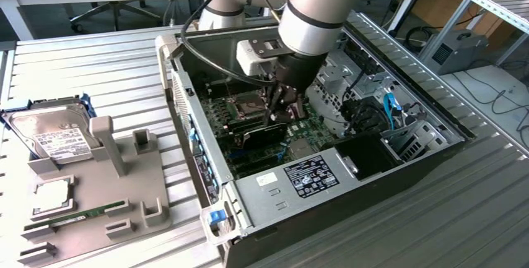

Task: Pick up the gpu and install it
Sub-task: 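Press down on the gpu until it lock into place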

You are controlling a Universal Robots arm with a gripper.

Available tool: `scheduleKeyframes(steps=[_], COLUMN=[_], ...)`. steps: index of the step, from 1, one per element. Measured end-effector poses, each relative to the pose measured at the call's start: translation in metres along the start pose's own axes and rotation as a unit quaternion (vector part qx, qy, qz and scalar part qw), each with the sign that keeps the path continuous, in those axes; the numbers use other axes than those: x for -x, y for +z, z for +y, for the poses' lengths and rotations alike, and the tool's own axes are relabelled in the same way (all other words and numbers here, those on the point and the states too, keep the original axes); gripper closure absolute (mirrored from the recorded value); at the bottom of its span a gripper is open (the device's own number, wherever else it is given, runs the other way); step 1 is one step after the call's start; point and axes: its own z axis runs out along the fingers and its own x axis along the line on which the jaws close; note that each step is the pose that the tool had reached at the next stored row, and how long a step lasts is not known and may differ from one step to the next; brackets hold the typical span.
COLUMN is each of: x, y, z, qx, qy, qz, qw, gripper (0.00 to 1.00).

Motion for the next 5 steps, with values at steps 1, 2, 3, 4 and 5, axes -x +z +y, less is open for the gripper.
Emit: scheduleKeyframes(steps=[1, 2, 3, 4, 5], x=[0.0000, 0.0000, 0.0000, 0.0000, 0.0000], y=[-0.0001, -0.0002, -0.0002, -0.0003, -0.0003], z=[-0.0012, -0.0023, -0.0032, -0.0036, -0.0037], qx=[0.0000, 0.0000, 0.0000, 0.0000, 0.0000], qy=[0.000, 0.000, 0.000, 0.000, 0.000], qz=[0.0000, 0.0000, 0.0000, 0.0000, 0.0000], qw=[1.0000, 1.0000, 1.0000, 1.0000, 1.0000], gripper=[0.89, 0.89, 0.89, 0.89, 0.89])
